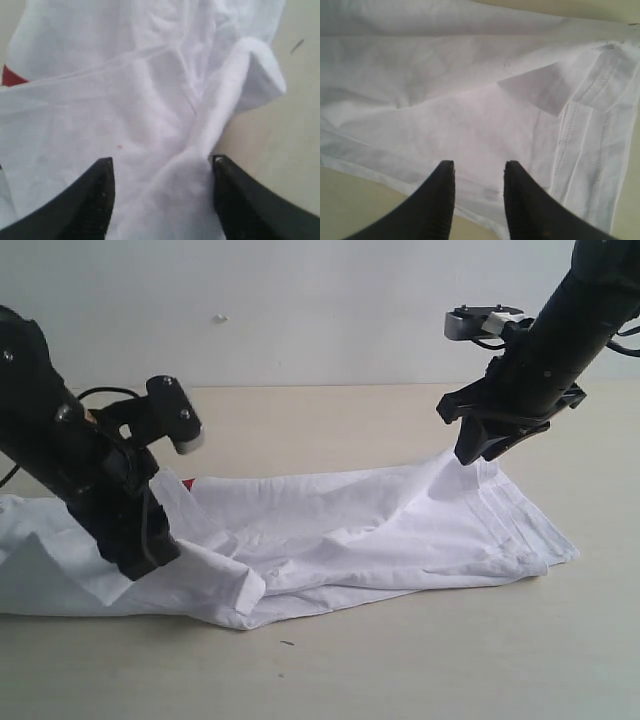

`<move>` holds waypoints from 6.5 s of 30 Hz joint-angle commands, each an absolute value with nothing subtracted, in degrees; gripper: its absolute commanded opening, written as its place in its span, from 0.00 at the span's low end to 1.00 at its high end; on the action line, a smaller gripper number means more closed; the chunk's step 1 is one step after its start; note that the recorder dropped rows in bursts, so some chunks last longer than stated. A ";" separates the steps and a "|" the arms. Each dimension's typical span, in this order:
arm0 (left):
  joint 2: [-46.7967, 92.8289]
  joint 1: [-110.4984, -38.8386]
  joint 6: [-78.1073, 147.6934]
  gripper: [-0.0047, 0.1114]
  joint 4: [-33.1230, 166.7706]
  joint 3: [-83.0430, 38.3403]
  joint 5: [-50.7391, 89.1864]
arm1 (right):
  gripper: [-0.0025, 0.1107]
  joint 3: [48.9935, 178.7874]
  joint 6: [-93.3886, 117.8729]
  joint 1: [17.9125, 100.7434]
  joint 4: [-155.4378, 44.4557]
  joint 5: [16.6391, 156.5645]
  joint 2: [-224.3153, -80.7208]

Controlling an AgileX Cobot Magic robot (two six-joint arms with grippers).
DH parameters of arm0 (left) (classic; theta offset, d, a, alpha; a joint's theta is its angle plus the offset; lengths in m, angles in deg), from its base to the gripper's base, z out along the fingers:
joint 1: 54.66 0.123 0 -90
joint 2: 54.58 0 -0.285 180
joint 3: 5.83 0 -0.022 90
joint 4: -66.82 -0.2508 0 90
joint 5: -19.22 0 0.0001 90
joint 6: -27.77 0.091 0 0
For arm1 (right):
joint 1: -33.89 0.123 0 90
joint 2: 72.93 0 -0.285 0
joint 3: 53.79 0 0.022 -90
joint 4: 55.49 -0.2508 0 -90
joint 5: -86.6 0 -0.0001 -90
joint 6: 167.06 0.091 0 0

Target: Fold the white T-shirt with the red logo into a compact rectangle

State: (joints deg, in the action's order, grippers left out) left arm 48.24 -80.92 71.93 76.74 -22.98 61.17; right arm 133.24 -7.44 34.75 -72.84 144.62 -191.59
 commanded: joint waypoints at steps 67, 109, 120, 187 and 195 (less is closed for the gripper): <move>48.65 -86.55 81.95 0.12 67.72 -38.00 14.36 | 0.33 133.21 -9.52 34.83 -74.99 144.77 -191.00; 51.75 -83.60 78.46 0.19 56.75 -40.38 27.73 | 0.30 134.54 -10.39 34.86 -77.57 145.60 -184.50; 49.93 -82.63 80.39 0.14 56.52 -40.38 22.11 | 0.30 134.54 -10.39 34.86 -77.80 145.29 -184.50; 64.11 -58.55 34.62 0.04 68.50 -19.16 45.84 | 0.02 125.32 6.01 37.88 -51.89 145.15 -203.45; 64.89 -56.10 34.98 0.04 66.82 -11.64 48.51 | 0.02 125.32 -9.71 37.88 -75.30 152.96 -203.45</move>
State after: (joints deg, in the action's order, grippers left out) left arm 64.81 -56.77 34.85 67.43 -13.78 46.88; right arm 125.97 -1.51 37.74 -63.16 149.02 -202.38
